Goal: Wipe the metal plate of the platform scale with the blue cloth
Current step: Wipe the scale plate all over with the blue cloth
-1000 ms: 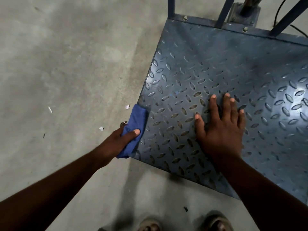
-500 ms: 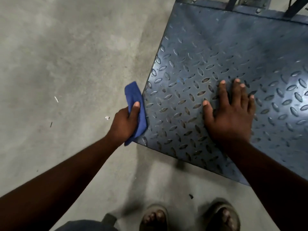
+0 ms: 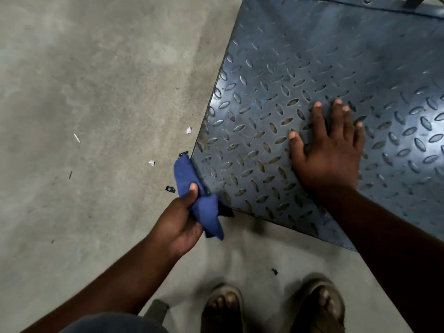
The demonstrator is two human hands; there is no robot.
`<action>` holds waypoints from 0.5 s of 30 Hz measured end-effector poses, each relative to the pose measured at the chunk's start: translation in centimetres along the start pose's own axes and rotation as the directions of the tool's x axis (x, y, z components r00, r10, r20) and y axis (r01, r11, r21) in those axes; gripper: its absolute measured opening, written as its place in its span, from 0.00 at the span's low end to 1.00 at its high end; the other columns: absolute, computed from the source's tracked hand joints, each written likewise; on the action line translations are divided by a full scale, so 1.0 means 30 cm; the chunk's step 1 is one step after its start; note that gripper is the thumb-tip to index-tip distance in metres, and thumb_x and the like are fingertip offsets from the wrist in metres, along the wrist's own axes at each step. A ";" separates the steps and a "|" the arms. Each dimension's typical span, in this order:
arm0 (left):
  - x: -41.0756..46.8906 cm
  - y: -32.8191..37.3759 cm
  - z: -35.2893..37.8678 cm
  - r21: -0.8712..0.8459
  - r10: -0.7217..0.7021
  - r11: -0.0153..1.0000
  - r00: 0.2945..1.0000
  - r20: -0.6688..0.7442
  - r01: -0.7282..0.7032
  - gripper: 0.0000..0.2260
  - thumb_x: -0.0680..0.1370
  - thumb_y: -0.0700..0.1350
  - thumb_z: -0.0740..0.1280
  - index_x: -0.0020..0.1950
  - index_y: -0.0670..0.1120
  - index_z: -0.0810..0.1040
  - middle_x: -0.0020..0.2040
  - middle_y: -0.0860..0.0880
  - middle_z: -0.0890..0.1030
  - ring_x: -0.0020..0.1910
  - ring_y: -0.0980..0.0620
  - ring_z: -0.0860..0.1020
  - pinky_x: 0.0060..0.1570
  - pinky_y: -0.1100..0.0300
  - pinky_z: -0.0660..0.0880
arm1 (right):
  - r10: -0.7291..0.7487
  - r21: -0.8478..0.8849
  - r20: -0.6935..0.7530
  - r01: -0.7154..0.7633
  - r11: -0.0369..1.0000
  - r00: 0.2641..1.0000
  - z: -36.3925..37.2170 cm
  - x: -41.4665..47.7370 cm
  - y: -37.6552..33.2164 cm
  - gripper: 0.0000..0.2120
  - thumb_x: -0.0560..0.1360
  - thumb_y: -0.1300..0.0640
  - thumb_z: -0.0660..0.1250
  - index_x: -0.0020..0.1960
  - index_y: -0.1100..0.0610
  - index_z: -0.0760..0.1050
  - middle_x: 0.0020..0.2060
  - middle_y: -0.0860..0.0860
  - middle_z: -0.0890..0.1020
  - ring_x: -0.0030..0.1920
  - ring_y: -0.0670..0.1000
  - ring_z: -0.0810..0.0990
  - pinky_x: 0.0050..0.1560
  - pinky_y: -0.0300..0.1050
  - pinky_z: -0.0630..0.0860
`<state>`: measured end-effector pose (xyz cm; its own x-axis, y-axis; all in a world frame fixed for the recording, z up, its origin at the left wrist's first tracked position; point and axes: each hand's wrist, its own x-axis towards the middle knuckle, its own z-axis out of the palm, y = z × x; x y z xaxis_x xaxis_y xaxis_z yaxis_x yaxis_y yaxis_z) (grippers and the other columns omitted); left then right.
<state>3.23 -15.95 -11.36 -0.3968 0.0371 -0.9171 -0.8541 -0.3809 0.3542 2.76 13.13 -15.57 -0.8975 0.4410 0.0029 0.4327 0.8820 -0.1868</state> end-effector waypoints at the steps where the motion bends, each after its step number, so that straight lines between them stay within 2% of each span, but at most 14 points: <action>1: -0.006 -0.002 0.025 -0.053 -0.028 0.998 0.999 -0.016 0.027 0.17 0.83 0.46 0.66 0.70 0.41 0.79 0.64 0.41 0.85 0.63 0.45 0.85 0.58 0.50 0.83 | 0.000 -0.002 0.003 0.000 1.000 1.000 0.002 -0.003 0.000 0.35 0.83 0.34 0.51 0.84 0.50 0.50 0.83 0.59 0.53 0.83 0.60 0.51 0.81 0.64 0.48; 4: -0.034 0.011 0.104 -0.031 -0.108 0.994 0.993 -0.038 0.107 0.10 0.86 0.45 0.65 0.61 0.40 0.82 0.51 0.42 0.89 0.47 0.47 0.88 0.50 0.51 0.85 | 0.000 -0.002 0.009 0.000 1.000 1.000 0.002 -0.001 0.003 0.35 0.83 0.35 0.51 0.84 0.50 0.50 0.83 0.60 0.53 0.83 0.60 0.52 0.81 0.63 0.47; 5: -0.041 0.011 0.125 0.021 -0.146 0.989 0.988 -0.046 0.147 0.09 0.87 0.43 0.64 0.58 0.40 0.82 0.48 0.41 0.89 0.46 0.46 0.88 0.50 0.51 0.84 | -0.004 -0.008 0.014 0.004 1.000 1.000 0.002 -0.002 0.003 0.35 0.84 0.35 0.50 0.84 0.51 0.50 0.83 0.60 0.53 0.83 0.60 0.52 0.81 0.63 0.47; 6: -0.059 0.012 0.151 0.088 -0.190 0.977 0.981 -0.048 0.194 0.10 0.87 0.43 0.64 0.59 0.38 0.82 0.49 0.40 0.88 0.49 0.45 0.87 0.53 0.50 0.83 | -0.011 -0.015 0.023 0.012 1.000 1.000 0.001 -0.003 0.000 0.35 0.84 0.35 0.50 0.85 0.51 0.49 0.83 0.60 0.53 0.83 0.60 0.51 0.81 0.63 0.46; 7: -0.072 0.007 0.171 0.167 -0.238 0.956 0.970 -0.041 0.242 0.12 0.87 0.44 0.64 0.63 0.37 0.81 0.53 0.38 0.87 0.56 0.43 0.85 0.58 0.49 0.81 | -0.019 -0.023 0.036 0.020 1.000 0.999 0.001 -0.005 0.000 0.35 0.84 0.35 0.49 0.85 0.51 0.49 0.83 0.60 0.52 0.83 0.60 0.51 0.81 0.63 0.46; 9: -0.095 0.002 0.196 0.317 -0.326 0.897 0.945 0.011 0.306 0.20 0.87 0.51 0.64 0.71 0.37 0.77 0.63 0.35 0.84 0.65 0.38 0.83 0.64 0.46 0.79 | -0.023 -0.045 0.077 0.026 0.999 0.997 -0.002 -0.004 -0.001 0.36 0.84 0.35 0.47 0.85 0.53 0.47 0.83 0.61 0.50 0.83 0.61 0.49 0.81 0.64 0.46; 12: -0.096 0.013 0.182 0.516 -0.419 0.789 0.906 0.053 0.335 0.37 0.84 0.68 0.59 0.74 0.35 0.74 0.64 0.32 0.83 0.66 0.36 0.82 0.66 0.46 0.78 | 0.003 0.015 0.227 -0.007 1.000 0.974 -0.053 0.032 -0.031 0.39 0.81 0.34 0.46 0.84 0.56 0.51 0.82 0.64 0.52 0.82 0.64 0.51 0.81 0.64 0.50; 13: -0.088 0.015 0.167 0.569 -0.438 0.754 0.897 0.063 0.328 0.42 0.83 0.71 0.55 0.74 0.34 0.74 0.65 0.32 0.82 0.67 0.36 0.81 0.68 0.45 0.76 | -0.047 0.076 0.246 0.029 0.997 0.968 -0.096 0.037 -0.053 0.39 0.80 0.34 0.48 0.83 0.58 0.56 0.81 0.65 0.56 0.81 0.66 0.56 0.79 0.64 0.56; 15: -0.066 0.011 0.134 0.654 -0.460 0.693 0.884 0.076 0.305 0.45 0.82 0.75 0.47 0.72 0.36 0.76 0.66 0.34 0.83 0.68 0.39 0.80 0.68 0.46 0.74 | -0.304 0.196 0.172 0.270 0.943 0.937 -0.172 -0.006 -0.102 0.33 0.81 0.39 0.54 0.78 0.58 0.64 0.78 0.63 0.64 0.76 0.64 0.65 0.76 0.62 0.65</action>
<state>2.38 -12.44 -8.70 0.0168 0.2781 -0.9604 -0.9324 0.3513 0.0854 2.03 11.21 -9.93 -0.9871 0.1168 -0.1096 0.1494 0.9178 -0.3680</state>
